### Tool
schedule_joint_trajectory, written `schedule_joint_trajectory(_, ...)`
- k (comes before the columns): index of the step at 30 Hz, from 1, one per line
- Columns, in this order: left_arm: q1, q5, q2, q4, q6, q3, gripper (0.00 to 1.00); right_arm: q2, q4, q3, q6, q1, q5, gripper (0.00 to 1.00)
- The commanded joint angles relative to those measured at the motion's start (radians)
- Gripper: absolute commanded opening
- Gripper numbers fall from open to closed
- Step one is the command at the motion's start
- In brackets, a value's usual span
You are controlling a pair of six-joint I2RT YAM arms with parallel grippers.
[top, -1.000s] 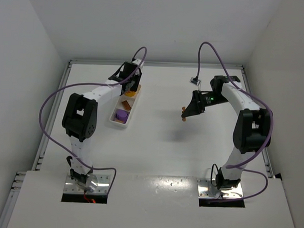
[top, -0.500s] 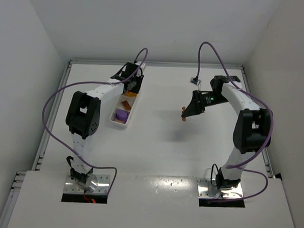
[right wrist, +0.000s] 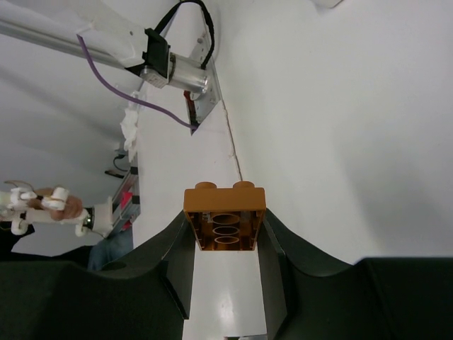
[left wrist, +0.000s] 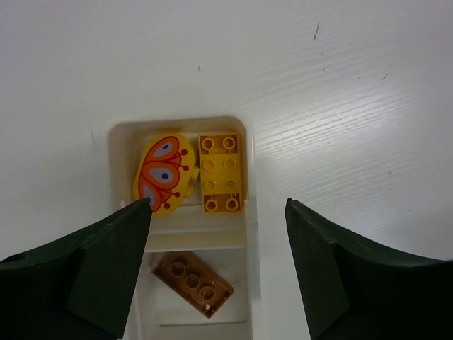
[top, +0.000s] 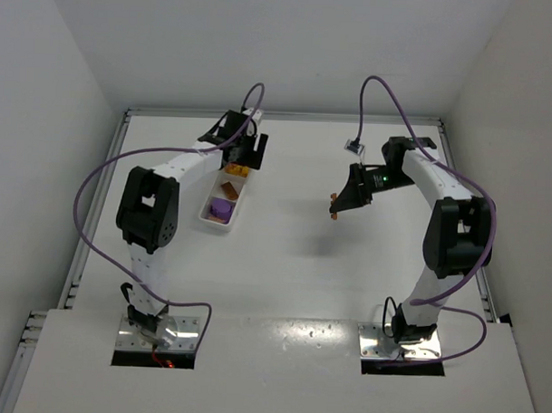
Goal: Sort the legos into containers by color
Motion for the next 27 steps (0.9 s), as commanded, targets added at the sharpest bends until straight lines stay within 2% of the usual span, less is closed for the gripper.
schedule_joint_trajectory(1,0.055,0.030,-0.193,0.048,-0.066,0.023,0.83,-0.023,0.043,0.054,0.044,0.008,-0.013,0.02)
schedule_joint_trajectory(6,0.191,0.108,-0.357,0.058,-0.202,-0.029,0.84,0.006,0.190,0.164,0.204,0.120,0.049,0.02)
schedule_joint_trajectory(7,0.212,0.119,-0.386,0.071,-0.213,-0.049,0.85,0.020,0.234,0.181,0.301,0.143,0.066,0.02)
schedule_joint_trajectory(11,0.280,0.054,-0.526,0.071,-0.180,-0.149,0.87,0.054,0.544,0.285,0.521,0.281,0.209,0.02)
schedule_joint_trajectory(14,0.329,0.030,-0.648,0.081,-0.143,-0.274,0.92,0.158,0.644,0.429,0.641,0.339,0.330,0.02)
schedule_joint_trajectory(17,0.375,0.055,-0.742,0.067,-0.120,-0.328,0.93,0.273,0.731,0.547,0.744,0.385,0.448,0.02)
schedule_joint_trajectory(19,0.403,0.076,-0.782,0.058,-0.109,-0.382,0.93,0.319,0.747,0.618,0.755,0.416,0.561,0.02)
schedule_joint_trajectory(22,0.424,0.087,-0.836,0.058,-0.100,-0.437,0.93,0.402,0.756,0.699,0.743,0.484,0.648,0.02)
schedule_joint_trajectory(27,0.447,0.116,-0.845,0.048,-0.100,-0.457,0.93,0.509,0.826,0.758,0.770,0.537,0.668,0.02)
